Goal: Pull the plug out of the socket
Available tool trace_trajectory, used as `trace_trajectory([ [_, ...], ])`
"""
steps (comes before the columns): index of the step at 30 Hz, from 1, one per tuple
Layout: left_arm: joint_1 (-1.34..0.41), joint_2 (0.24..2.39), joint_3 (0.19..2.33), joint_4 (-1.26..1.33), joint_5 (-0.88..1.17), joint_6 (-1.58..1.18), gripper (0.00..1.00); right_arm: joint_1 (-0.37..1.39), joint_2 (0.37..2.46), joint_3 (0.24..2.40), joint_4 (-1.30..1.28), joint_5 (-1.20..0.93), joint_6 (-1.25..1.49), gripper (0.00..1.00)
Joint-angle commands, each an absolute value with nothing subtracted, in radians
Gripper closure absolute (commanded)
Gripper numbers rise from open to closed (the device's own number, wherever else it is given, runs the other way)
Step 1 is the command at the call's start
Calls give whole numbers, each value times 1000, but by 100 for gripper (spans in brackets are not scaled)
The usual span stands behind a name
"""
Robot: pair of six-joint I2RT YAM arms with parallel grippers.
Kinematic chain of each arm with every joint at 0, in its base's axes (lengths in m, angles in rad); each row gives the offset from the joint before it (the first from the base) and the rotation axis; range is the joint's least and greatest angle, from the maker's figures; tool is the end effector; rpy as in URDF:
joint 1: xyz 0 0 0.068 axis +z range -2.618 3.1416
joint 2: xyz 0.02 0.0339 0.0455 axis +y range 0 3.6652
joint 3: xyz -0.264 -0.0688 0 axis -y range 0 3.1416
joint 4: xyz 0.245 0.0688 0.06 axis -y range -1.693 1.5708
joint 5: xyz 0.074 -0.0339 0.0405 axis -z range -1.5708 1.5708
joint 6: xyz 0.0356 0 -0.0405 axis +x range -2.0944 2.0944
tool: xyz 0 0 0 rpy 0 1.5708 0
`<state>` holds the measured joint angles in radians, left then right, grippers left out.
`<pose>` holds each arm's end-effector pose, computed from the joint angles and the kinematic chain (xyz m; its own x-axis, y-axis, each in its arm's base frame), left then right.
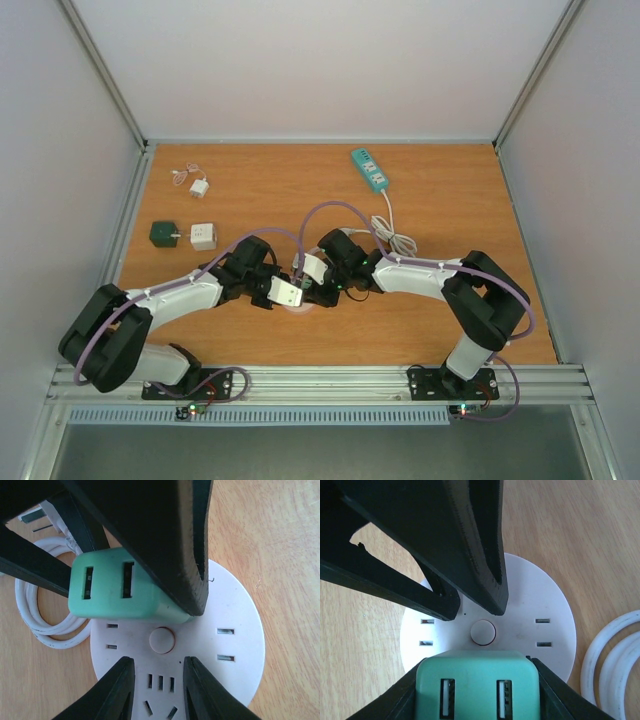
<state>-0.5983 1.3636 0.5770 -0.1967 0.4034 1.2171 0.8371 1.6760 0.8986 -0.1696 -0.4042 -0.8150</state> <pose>0.1907 -0.1469 0.1519 0.4164 0.7603 -0.4985 0.8869 -0.2190 0.4068 0.2084 0.2521 0.1603 0.2361 -0.7373 -0.6329 -0.9694 -0.1335 -0.2061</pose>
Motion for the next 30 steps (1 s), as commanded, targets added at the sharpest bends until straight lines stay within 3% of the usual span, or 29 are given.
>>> trace_trajectory([
  [1, -610, 1432, 533, -346, 314, 1245, 70, 845, 1603, 933, -132, -516, -762, 88],
  [30, -627, 1447, 533, -363, 283, 1226, 71, 818, 1634, 955, -165, -561, -741, 91],
])
